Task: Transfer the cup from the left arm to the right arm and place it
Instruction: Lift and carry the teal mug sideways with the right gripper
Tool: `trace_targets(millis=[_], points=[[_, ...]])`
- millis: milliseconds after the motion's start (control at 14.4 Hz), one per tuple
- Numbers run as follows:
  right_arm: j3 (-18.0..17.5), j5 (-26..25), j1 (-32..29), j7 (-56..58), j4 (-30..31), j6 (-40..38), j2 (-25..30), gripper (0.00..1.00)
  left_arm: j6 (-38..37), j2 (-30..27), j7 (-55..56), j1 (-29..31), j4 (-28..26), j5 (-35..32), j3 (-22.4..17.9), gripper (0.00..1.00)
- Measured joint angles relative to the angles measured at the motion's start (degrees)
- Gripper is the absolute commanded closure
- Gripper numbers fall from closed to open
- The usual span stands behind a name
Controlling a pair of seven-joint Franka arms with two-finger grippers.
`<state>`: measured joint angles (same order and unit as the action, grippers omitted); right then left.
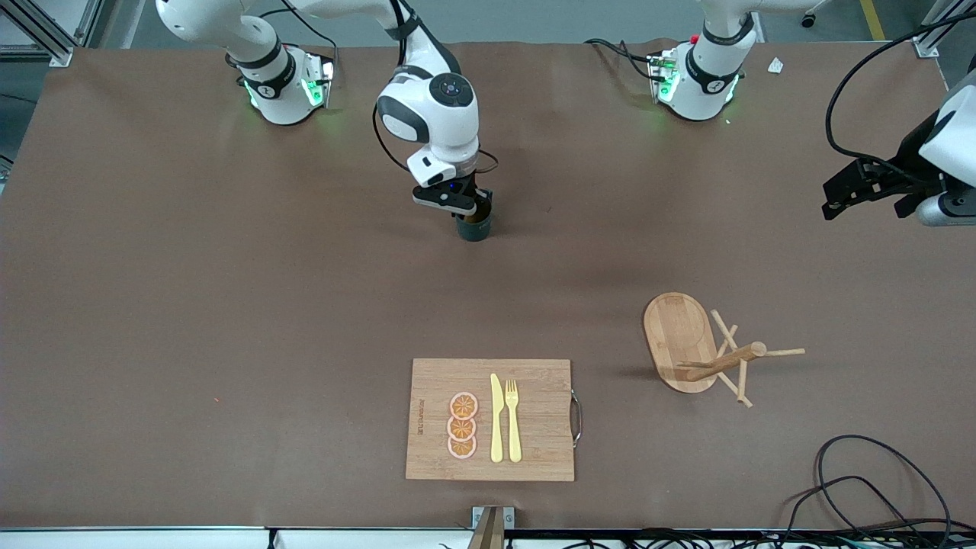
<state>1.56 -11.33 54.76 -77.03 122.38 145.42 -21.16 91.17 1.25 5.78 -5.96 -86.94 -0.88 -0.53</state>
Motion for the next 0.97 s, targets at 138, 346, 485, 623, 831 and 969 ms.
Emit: trace_targets(millis=[138, 346, 485, 623, 831, 969], points=[[0.01, 0.0, -0.01, 0.01, 0.0, -0.01, -0.01, 1.0, -0.04, 0.0, 0.0, 0.0, 0.0, 0.0, 0.0, 0.0], [0.17, -0.01, -1.34, 2.78, -0.17, -0.33, 0.04, 1.0, -0.04, 0.0, 0.0, 0.0, 0.0, 0.0, 0.0, 0.0], [0.31, -0.01, -3.68, 8.2, -0.76, -3.22, 1.02, 1.0, -0.04, 0.0, 0.0, -0.01, 0.0, 0.0, 0.0, 0.0], [0.41, -0.01, -6.73, 15.14, -1.29, -8.07, 3.79, 1.0, -0.04, 0.0, 0.0, -0.01, 0.0, 0.0, 0.0, 0.0], [0.54, -0.01, -12.38, 27.49, -1.37, -14.79, 9.14, 1.0, -0.04, 0.0, 0.0, -0.01, 0.0, 0.0, 0.0, 0.0], [0.61, 0.01, -16.91, 36.15, -1.32, -19.26, 12.21, 1.0, -0.04, 0.0, 0.0, -0.02, 0.0, 0.0, 0.0, 0.0]])
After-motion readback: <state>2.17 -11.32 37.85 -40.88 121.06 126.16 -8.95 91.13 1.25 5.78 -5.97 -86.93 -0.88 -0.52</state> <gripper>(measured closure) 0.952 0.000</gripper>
